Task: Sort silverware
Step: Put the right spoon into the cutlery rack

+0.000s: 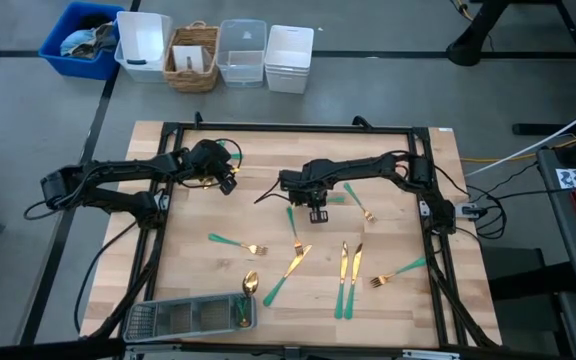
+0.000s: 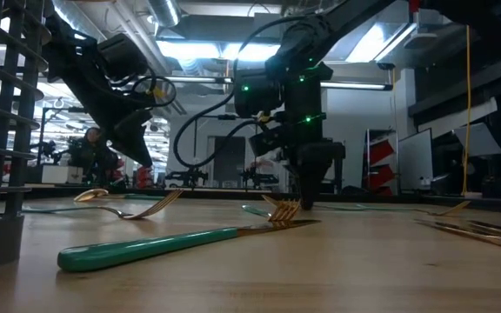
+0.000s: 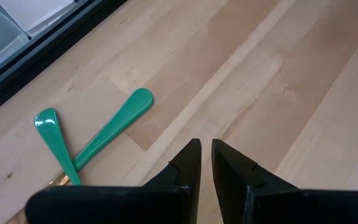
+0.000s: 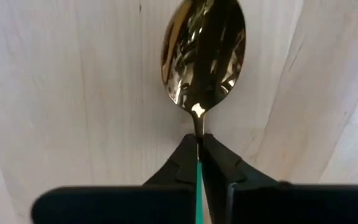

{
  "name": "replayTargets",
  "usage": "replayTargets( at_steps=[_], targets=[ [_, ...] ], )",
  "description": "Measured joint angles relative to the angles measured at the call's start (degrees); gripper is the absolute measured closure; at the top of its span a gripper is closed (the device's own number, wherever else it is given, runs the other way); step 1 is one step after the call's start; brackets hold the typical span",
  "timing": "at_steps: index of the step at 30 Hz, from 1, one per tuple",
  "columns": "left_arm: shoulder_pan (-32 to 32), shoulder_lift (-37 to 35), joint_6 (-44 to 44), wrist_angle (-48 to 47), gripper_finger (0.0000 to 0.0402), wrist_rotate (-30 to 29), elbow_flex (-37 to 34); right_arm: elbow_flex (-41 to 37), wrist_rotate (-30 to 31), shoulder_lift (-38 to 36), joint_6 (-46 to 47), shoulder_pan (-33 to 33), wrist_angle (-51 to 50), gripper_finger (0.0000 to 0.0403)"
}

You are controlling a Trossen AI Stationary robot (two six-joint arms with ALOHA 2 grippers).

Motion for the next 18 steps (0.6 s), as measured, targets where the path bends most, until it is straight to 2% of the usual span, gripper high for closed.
replayTargets(
  at_steps=[3,9,12,18],
  targets=[
    [-0.01,0.0,-1.71,0.69,0.037,-0.01,-0.02,1.15,0.01,0.15,0.06,0.0,-1.44,0.0378],
    [0.02,0.0,-7.3,7.89,0.037,1.12,-0.04,7.58,1.27,0.45,0.0,-0.04,-5.61,0.0394],
    [0.01,-0.13,-7.63,11.15,0.037,3.01,-0.04,12.01,3.98,-0.06,-0.07,-0.04,-6.62,0.0389],
    [0.02,-3.59,-8.3,11.93,0.037,4.94,-0.04,19.69,12.53,-0.04,-2.57,-0.04,-6.93,0.0397]
  ],
)
